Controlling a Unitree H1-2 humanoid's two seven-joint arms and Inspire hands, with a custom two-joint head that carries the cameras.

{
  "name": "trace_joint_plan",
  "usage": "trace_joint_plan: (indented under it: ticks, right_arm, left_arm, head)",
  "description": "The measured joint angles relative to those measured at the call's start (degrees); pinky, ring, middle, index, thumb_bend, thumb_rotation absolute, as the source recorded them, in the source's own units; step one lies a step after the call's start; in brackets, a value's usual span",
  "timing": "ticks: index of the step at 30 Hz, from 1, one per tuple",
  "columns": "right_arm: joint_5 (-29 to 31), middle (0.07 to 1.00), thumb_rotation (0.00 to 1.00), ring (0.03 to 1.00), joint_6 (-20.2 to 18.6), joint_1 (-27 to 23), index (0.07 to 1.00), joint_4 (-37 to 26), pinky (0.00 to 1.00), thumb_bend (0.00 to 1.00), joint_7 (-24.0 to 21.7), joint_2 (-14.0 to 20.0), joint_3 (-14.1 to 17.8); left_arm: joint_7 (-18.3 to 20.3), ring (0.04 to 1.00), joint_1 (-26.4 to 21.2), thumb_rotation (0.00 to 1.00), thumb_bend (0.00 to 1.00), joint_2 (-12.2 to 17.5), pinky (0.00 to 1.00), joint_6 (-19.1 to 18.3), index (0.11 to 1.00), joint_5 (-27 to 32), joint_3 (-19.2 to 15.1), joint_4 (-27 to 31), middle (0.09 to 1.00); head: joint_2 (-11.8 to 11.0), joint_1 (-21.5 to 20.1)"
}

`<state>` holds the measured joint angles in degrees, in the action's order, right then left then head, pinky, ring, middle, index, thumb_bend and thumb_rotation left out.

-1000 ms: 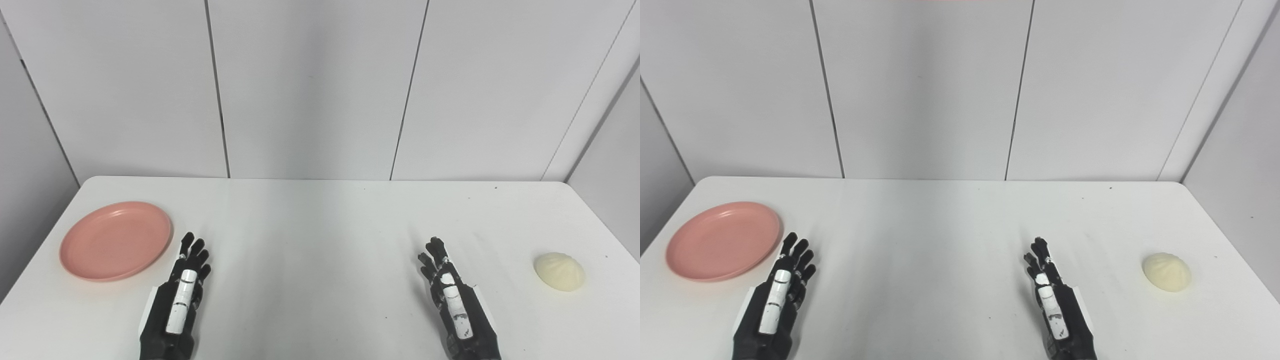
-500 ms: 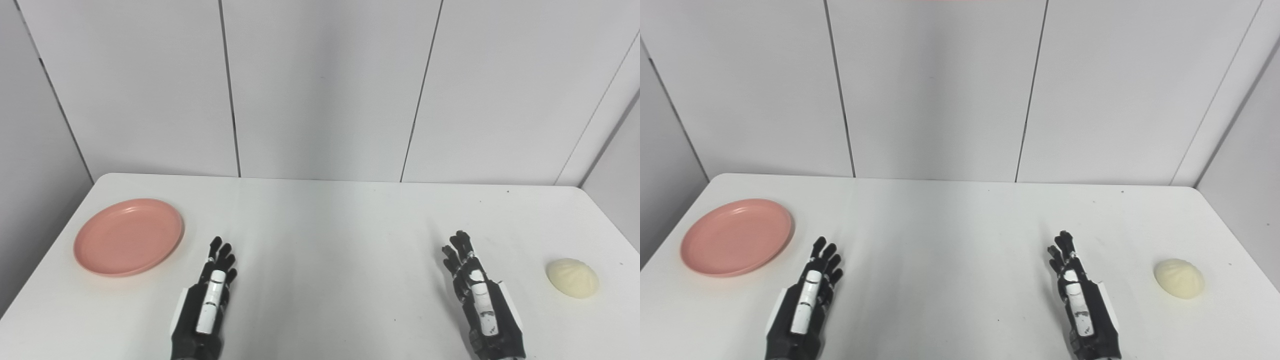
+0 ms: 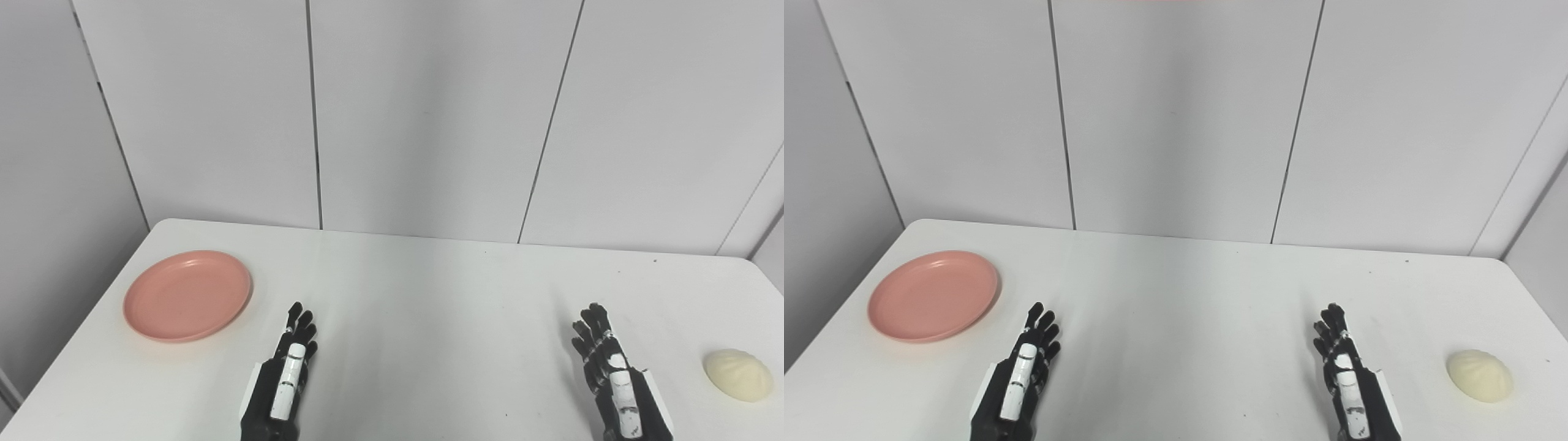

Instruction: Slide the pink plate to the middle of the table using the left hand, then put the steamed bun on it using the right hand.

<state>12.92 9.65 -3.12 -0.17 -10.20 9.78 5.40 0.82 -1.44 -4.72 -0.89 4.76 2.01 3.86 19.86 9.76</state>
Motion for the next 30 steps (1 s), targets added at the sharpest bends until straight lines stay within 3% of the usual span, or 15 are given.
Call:
trace_joint_plan:
  ticks: [12, 19, 24, 26, 30]
  right_arm:
    - [-0.8, 1.000, 0.95, 0.984, 0.0, 0.0, 1.000, 0.0, 1.00, 0.73, 0.0, -0.2, 0.0]
    - [-0.8, 1.000, 0.92, 0.978, 0.0, 0.0, 0.992, 0.0, 1.00, 0.74, 0.0, -0.4, 0.0]
    - [-0.9, 1.000, 0.93, 0.971, 0.0, 0.1, 0.987, -0.1, 1.00, 0.74, 0.0, -0.4, -0.1]
    - [-1.1, 0.998, 0.94, 0.969, 0.0, 0.1, 0.986, -0.1, 1.00, 0.72, 0.0, -0.4, -0.1]
    - [-1.2, 0.994, 0.93, 0.966, 0.0, 0.3, 0.981, -0.4, 1.00, 0.72, 0.1, -0.6, -0.2]
  left_arm:
    - [0.0, 1.000, 0.0, 0.86, 0.57, 0.2, 1.00, 1.9, 1.000, 0.0, -0.5, -0.8, 1.000]
    - [0.0, 0.996, -1.4, 0.86, 0.69, 1.5, 1.00, 6.1, 1.000, -0.2, -0.6, -0.3, 1.000]
    - [0.1, 0.956, -6.3, 0.83, 0.77, 2.3, 1.00, 6.4, 0.960, 1.0, -1.5, 2.4, 0.975]
    - [-0.1, 0.915, -8.5, 0.82, 0.83, 2.3, 0.97, 6.0, 0.888, 2.3, -2.7, 3.3, 0.925]
    - [-1.0, 0.858, -13.4, 0.82, 0.80, 2.5, 0.89, 4.0, 0.828, 4.4, -5.4, 3.8, 0.864]
  head:
    - [-0.3, -1.3]
    - [-0.2, -2.3]
    - [0.0, -3.2]
    - [0.2, -3.3]
    - [0.4, -3.3]
